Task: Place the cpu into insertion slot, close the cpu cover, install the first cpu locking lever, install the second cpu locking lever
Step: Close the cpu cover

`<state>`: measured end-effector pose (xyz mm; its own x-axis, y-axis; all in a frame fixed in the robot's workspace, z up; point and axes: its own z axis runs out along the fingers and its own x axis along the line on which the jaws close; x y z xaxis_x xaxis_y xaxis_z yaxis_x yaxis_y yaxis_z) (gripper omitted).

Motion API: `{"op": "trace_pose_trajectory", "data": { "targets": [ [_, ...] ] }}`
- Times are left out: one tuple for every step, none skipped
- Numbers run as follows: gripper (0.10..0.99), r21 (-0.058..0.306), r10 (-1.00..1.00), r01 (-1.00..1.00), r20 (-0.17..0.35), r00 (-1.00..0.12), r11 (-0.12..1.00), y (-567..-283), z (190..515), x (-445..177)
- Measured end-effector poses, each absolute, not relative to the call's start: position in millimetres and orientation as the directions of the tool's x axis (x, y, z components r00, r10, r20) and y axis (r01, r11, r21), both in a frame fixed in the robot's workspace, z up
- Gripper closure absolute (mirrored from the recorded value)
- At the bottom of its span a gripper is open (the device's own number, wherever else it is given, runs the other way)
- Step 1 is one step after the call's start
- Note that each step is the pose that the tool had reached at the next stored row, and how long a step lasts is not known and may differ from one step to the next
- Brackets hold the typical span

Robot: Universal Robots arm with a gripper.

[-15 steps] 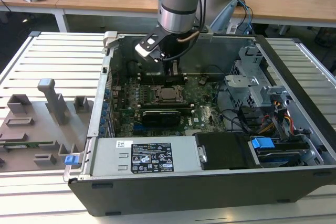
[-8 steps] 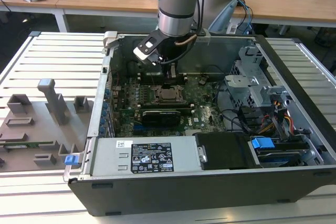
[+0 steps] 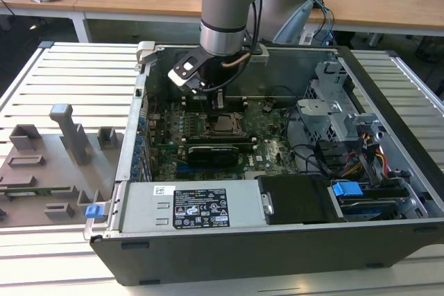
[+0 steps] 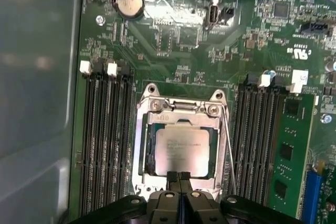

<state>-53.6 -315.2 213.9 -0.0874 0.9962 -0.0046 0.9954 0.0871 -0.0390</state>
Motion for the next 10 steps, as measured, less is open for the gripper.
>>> {"op": "trace_pose_trajectory", "data": {
  "targets": [
    [0.980, -0.039, 0.996, 0.995, -0.005, -0.087, 0.087, -315.3, 213.2, -54.9],
    [0.980, -0.039, 0.996, 0.995, -0.005, -0.087, 0.087, -315.2, 212.3, -56.4],
    [0.980, -0.039, 0.996, 0.995, -0.005, -0.087, 0.087, -315.2, 211.6, -57.5],
    [0.980, -0.039, 0.996, 0.995, -0.005, -0.087, 0.087, -315.2, 210.8, -58.6],
    [0.980, -0.039, 0.996, 0.995, -0.005, -0.087, 0.087, -315.2, 210.0, -59.7],
    [0.980, -0.039, 0.996, 0.995, -0.005, -0.087, 0.087, -315.2, 209.2, -60.8],
    [0.980, -0.039, 0.996, 0.995, -0.005, -0.087, 0.087, -315.2, 207.7, -62.7],
    [0.980, -0.039, 0.996, 0.995, -0.005, -0.087, 0.087, -315.2, 206.6, -63.1],
    [0.980, -0.039, 0.996, 0.995, -0.005, -0.087, 0.087, -315.3, 206.0, -63.2],
    [0.980, -0.039, 0.996, 0.995, -0.005, -0.088, 0.087, -315.3, 205.5, -63.2]
  ]
}}
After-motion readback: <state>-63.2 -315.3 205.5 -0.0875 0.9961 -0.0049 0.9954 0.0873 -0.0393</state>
